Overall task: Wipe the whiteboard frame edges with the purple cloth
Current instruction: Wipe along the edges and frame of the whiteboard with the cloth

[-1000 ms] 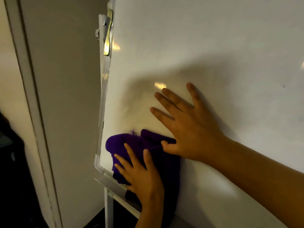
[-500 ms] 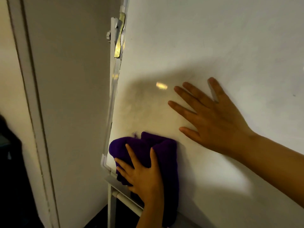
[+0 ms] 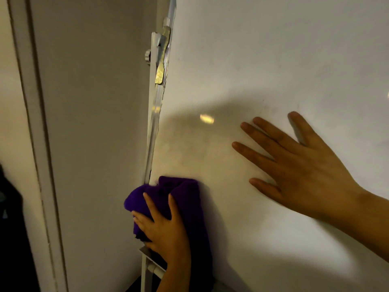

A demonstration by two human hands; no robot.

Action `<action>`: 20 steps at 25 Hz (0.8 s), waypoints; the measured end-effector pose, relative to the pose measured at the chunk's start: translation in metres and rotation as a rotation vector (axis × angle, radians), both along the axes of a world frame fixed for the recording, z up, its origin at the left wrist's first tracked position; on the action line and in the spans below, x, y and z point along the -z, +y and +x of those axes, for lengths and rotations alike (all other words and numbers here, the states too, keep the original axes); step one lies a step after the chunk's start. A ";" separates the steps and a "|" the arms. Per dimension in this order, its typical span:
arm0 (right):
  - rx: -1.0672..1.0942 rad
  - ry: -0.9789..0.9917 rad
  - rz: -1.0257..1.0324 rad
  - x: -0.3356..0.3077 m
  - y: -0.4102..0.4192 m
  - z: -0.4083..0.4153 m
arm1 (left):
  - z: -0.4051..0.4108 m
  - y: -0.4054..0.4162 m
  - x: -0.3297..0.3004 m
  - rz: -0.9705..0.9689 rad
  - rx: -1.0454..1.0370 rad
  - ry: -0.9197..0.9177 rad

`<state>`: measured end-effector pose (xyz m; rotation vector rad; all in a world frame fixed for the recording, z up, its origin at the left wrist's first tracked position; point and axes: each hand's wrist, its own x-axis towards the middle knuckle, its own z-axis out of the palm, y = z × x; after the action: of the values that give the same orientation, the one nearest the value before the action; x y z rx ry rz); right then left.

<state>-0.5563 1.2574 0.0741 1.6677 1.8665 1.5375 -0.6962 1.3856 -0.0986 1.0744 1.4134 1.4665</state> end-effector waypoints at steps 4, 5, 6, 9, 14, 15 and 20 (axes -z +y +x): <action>-0.009 -0.009 0.013 0.001 0.005 0.002 | -0.006 0.021 -0.002 0.072 0.011 0.072; -0.011 -0.012 0.016 0.001 0.005 0.002 | -0.007 0.026 -0.004 0.095 0.019 0.086; -0.012 -0.014 0.021 0.001 0.005 0.001 | -0.007 0.030 -0.007 0.120 0.030 0.101; -0.025 0.024 0.062 0.002 0.006 -0.005 | -0.006 0.038 -0.017 0.181 0.068 0.174; 0.005 0.067 0.070 -0.019 0.059 -0.047 | -0.007 0.046 -0.034 0.226 0.101 0.246; 0.020 0.071 0.052 -0.023 0.071 -0.052 | -0.008 0.049 -0.036 0.237 0.105 0.259; 0.094 0.035 0.012 -0.017 0.084 -0.044 | -0.016 0.064 -0.040 0.392 0.125 0.290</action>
<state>-0.6004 1.3410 0.0914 1.7717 1.7718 1.4946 -0.7119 1.4497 -0.0586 1.6451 1.2472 1.5803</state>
